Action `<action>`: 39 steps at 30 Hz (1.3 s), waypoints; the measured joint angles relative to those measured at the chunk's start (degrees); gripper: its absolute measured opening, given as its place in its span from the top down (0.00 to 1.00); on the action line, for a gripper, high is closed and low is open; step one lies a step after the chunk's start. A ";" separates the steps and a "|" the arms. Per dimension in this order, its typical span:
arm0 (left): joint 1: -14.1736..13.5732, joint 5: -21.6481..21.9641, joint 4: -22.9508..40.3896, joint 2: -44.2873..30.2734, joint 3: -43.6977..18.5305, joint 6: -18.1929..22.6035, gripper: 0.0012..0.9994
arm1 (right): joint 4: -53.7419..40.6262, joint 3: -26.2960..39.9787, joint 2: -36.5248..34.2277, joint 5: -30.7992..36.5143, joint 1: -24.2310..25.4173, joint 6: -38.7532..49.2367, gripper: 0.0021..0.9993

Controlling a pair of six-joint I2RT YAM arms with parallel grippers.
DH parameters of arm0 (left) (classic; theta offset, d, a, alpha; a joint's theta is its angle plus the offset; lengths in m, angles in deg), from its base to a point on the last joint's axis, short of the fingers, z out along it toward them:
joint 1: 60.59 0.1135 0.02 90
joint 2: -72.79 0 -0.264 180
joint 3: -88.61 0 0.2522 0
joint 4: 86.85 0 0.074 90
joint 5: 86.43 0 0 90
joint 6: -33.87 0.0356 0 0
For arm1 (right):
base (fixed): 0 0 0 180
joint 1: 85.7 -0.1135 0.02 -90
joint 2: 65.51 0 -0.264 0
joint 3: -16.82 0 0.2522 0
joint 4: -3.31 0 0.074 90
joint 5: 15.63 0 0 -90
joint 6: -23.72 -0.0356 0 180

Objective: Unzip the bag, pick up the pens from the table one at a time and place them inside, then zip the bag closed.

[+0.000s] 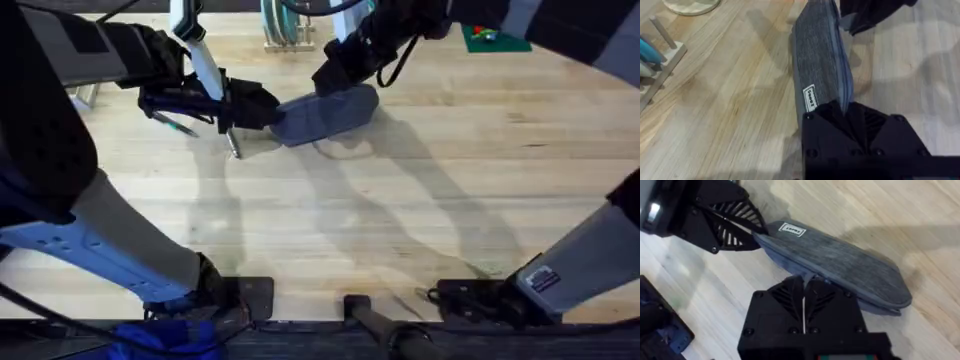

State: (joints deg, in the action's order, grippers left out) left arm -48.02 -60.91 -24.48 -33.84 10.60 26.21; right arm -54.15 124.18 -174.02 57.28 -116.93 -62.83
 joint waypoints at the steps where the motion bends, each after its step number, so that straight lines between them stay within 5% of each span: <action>1: 0.00 0.00 0.01 0.02 0.00 0.00 0.96 | 0.07 0.00 0.00 0.01 -0.26 -0.07 0.97; 39: 0.11 0.00 0.06 0.00 0.00 0.00 0.96 | 5.33 0.00 0.00 1.74 -6.70 -5.15 0.97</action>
State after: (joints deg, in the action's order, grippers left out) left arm -47.91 -60.91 -24.42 -33.84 10.60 26.21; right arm -48.82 124.18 -174.02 59.01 -123.64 -67.98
